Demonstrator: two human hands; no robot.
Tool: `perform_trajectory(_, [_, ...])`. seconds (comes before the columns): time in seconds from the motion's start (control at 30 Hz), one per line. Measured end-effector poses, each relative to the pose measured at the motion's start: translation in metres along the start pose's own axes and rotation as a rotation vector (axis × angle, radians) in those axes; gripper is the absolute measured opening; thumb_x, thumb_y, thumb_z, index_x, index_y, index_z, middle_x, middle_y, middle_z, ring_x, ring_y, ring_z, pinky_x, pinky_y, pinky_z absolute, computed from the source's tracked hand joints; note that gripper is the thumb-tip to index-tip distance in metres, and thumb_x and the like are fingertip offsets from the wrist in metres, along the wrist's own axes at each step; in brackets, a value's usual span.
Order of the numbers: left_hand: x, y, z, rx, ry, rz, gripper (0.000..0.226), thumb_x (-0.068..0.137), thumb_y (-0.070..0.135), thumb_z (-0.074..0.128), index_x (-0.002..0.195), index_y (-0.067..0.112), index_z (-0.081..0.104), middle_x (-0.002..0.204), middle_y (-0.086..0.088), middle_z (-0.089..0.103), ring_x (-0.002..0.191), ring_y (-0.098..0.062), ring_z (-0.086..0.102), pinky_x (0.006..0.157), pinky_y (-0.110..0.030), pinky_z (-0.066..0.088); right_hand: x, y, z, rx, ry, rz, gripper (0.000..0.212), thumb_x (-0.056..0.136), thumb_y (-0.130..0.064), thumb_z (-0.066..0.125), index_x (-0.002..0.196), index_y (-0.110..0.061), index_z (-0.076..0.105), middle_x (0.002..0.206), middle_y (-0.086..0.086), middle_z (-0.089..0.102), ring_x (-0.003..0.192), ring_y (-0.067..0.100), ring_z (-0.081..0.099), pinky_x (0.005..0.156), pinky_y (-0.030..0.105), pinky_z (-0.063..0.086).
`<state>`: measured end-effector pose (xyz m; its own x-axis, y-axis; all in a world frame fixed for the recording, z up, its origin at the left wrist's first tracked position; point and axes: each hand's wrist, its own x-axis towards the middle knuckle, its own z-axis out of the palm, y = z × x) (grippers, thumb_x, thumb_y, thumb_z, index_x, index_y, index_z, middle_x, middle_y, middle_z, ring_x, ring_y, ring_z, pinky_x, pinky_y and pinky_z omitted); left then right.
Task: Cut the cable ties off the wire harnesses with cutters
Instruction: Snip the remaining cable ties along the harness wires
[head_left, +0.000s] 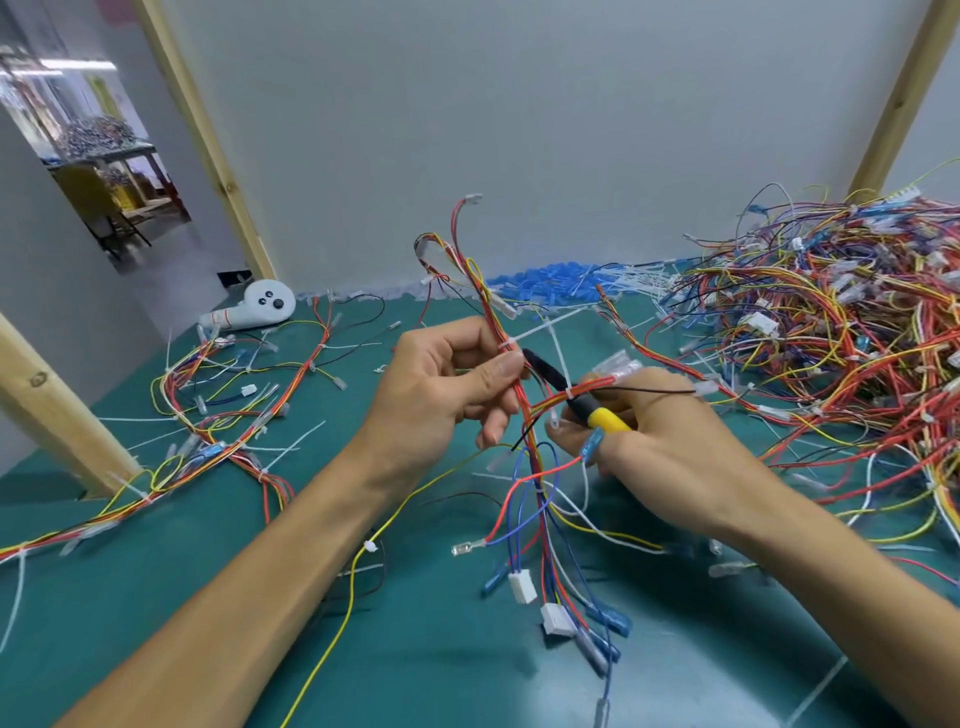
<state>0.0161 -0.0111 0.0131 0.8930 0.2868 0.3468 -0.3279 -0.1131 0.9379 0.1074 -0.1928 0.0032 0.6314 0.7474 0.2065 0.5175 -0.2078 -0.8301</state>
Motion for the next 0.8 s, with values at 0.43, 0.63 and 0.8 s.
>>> perform_trajectory(0.43, [-0.004, -0.0004, 0.005, 0.126, -0.029, 0.036, 0.017, 0.096, -0.003, 0.059, 0.08, -0.004, 0.056, 0.061, -0.009, 0.062, 0.04, -0.02, 0.051, 0.042, -0.022, 0.041, 0.0004, 0.0009, -0.0023, 0.021, 0.003, -0.018, 0.038, 0.088, -0.023, 0.075, 0.067, -0.007, 0.047, 0.057, 0.003, 0.038, 0.06, 0.017, 0.032, 0.054, 0.04, 0.029])
perform_trajectory(0.63, [-0.0043, -0.0027, 0.0047, 0.168, -0.026, 0.039, 0.021, 0.098, -0.001, 0.061, 0.079, -0.005, 0.055, 0.062, -0.013, 0.062, 0.039, -0.021, 0.052, 0.041, -0.023, 0.041, 0.0006, 0.006, 0.0002, 0.073, -0.062, 0.026, 0.038, 0.095, -0.018, 0.07, 0.069, -0.002, 0.048, 0.058, 0.013, 0.032, 0.058, 0.024, 0.024, 0.05, 0.041, 0.024])
perform_trajectory(0.8, [-0.0042, -0.0037, 0.0052, 0.179, -0.032, 0.044, 0.022, 0.099, 0.003, 0.062, 0.077, 0.002, 0.058, 0.061, -0.011, 0.063, 0.04, -0.022, 0.052, 0.042, -0.024, 0.041, -0.0026, 0.0055, 0.0017, 0.25, -0.129, 0.128, 0.038, 0.096, -0.018, 0.068, 0.064, -0.018, 0.047, 0.049, -0.006, 0.038, 0.045, 0.015, 0.03, 0.041, 0.022, 0.028])
